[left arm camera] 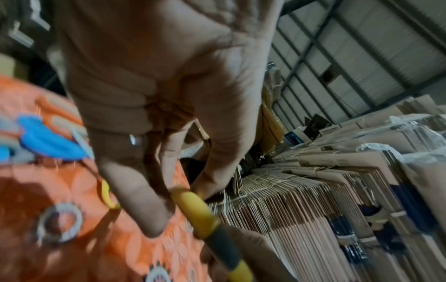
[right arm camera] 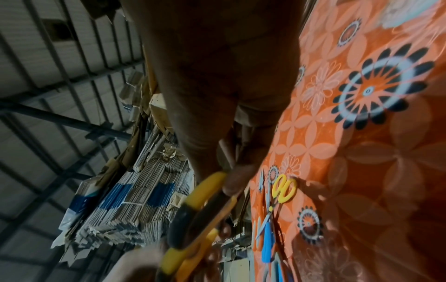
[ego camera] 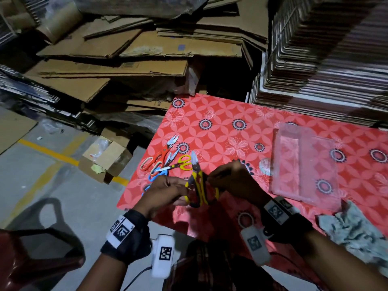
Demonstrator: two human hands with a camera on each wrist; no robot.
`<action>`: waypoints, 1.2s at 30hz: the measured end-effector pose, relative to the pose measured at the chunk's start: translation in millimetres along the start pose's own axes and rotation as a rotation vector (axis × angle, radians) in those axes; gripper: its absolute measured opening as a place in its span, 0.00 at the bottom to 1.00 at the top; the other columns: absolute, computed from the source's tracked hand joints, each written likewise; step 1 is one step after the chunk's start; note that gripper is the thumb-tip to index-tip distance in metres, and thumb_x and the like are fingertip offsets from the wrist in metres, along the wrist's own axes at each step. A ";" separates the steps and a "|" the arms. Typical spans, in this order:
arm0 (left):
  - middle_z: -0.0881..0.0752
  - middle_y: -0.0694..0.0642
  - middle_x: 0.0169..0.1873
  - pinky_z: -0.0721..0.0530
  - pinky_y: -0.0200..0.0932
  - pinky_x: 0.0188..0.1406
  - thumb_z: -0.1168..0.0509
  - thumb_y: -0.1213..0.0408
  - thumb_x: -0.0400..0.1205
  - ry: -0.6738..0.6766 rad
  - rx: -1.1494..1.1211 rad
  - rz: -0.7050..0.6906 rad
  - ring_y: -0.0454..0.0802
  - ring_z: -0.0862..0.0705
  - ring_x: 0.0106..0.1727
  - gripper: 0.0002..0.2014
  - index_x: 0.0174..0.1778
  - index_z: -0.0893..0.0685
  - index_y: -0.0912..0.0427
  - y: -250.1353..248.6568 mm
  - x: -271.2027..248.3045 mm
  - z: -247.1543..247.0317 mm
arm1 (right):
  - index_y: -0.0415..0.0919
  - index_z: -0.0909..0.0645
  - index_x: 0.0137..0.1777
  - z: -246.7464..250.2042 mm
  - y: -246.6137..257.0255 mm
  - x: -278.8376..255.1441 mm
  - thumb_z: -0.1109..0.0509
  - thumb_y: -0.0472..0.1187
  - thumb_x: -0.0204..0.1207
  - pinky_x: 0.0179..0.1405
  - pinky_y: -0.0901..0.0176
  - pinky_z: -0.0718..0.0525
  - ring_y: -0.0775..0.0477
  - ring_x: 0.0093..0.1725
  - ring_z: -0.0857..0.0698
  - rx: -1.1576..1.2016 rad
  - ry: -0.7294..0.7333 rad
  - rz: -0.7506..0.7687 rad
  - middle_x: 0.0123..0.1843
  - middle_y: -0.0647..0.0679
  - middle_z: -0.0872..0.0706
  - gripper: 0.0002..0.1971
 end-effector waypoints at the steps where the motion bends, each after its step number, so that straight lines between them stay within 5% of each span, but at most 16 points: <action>1: 0.07 0.62 0.38 0.11 0.36 0.34 0.35 0.81 0.85 0.019 -0.016 -0.036 0.48 0.08 0.34 0.11 0.55 0.08 0.68 -1.7 5.0 -8.0 | 0.39 0.06 0.41 3.4 -2.2 -2.5 0.15 0.32 0.72 0.33 0.62 0.14 0.61 0.28 0.13 0.013 -0.062 0.019 0.29 0.57 0.10 0.03; 3: 0.09 0.53 0.33 0.18 0.31 0.28 0.34 0.79 0.86 0.013 -0.050 -0.112 0.41 0.13 0.29 0.10 0.57 0.08 0.67 -7.9 15.6 -24.1 | 0.47 0.08 0.36 10.9 -4.8 -5.1 0.16 0.34 0.71 0.32 0.60 0.17 0.60 0.28 0.15 0.025 -0.154 0.054 0.28 0.57 0.11 0.08; 7: 0.14 0.53 0.28 0.29 0.32 0.21 0.32 0.75 0.87 -0.028 -0.082 -0.226 0.44 0.23 0.24 0.10 0.61 0.10 0.70 -22.6 41.4 -50.8 | 0.35 0.09 0.38 33.4 -9.2 -2.8 0.19 0.32 0.75 0.30 0.60 0.22 0.57 0.28 0.19 0.119 -0.240 0.042 0.27 0.50 0.15 0.05; 10: 0.09 0.58 0.36 0.19 0.35 0.28 0.33 0.77 0.87 -0.005 -0.115 -0.313 0.50 0.16 0.34 0.11 0.62 0.09 0.66 -36.4 60.5 -65.7 | 0.45 0.07 0.40 51.3 -13.6 6.2 0.16 0.43 0.69 0.32 0.58 0.21 0.54 0.31 0.19 0.111 -0.345 0.060 0.30 0.45 0.14 0.05; 14: 0.07 0.60 0.42 0.12 0.58 0.48 0.28 0.75 0.84 0.012 -0.045 -0.423 0.54 0.13 0.43 0.12 0.57 0.06 0.56 -48.6 84.5 -77.1 | 0.47 0.07 0.41 74.5 -23.0 17.6 0.16 0.44 0.71 0.34 0.59 0.21 0.58 0.30 0.21 0.013 -0.407 0.050 0.31 0.51 0.15 0.03; 18: 0.10 0.60 0.36 0.10 0.45 0.34 0.28 0.78 0.83 0.071 -0.081 -0.493 0.50 0.14 0.30 0.10 0.55 0.06 0.63 -59.0 101.8 -84.5 | 0.40 0.07 0.45 92.9 -21.5 19.6 0.17 0.40 0.76 0.29 0.66 0.26 0.61 0.28 0.25 0.010 -0.372 0.102 0.29 0.54 0.19 0.04; 24: 0.08 0.62 0.38 0.11 0.43 0.31 0.27 0.77 0.82 0.146 -0.053 -0.583 0.52 0.09 0.32 0.12 0.59 0.06 0.65 -57.9 118.1 -89.4 | 0.37 0.08 0.47 108.2 -22.2 16.7 0.18 0.36 0.76 0.30 0.72 0.26 0.65 0.24 0.25 -0.092 -0.310 0.152 0.26 0.60 0.20 0.03; 30: 0.09 0.56 0.36 0.12 0.49 0.35 0.25 0.74 0.80 0.182 0.074 -0.693 0.56 0.14 0.31 0.14 0.60 0.05 0.59 -36.6 126.8 -92.8 | 0.37 0.09 0.42 100.9 -39.3 3.0 0.17 0.34 0.75 0.29 0.68 0.29 0.58 0.28 0.30 -0.185 -0.268 0.182 0.30 0.51 0.24 0.04; 36: 0.06 0.63 0.39 0.09 0.49 0.35 0.24 0.66 0.75 0.207 0.150 -0.850 0.53 0.14 0.30 0.15 0.55 0.03 0.47 -7.6 118.2 -105.5 | 0.36 0.09 0.40 94.3 -52.8 -17.3 0.21 0.35 0.75 0.31 0.50 0.22 0.57 0.28 0.27 -0.406 -0.276 0.288 0.27 0.46 0.21 0.04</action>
Point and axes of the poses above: each hand's wrist, its own x-axis towards the middle knuckle, its own z-axis out of the back of the hand, y = z × x, the point moved 2 cm from there along x, towards the middle knuckle
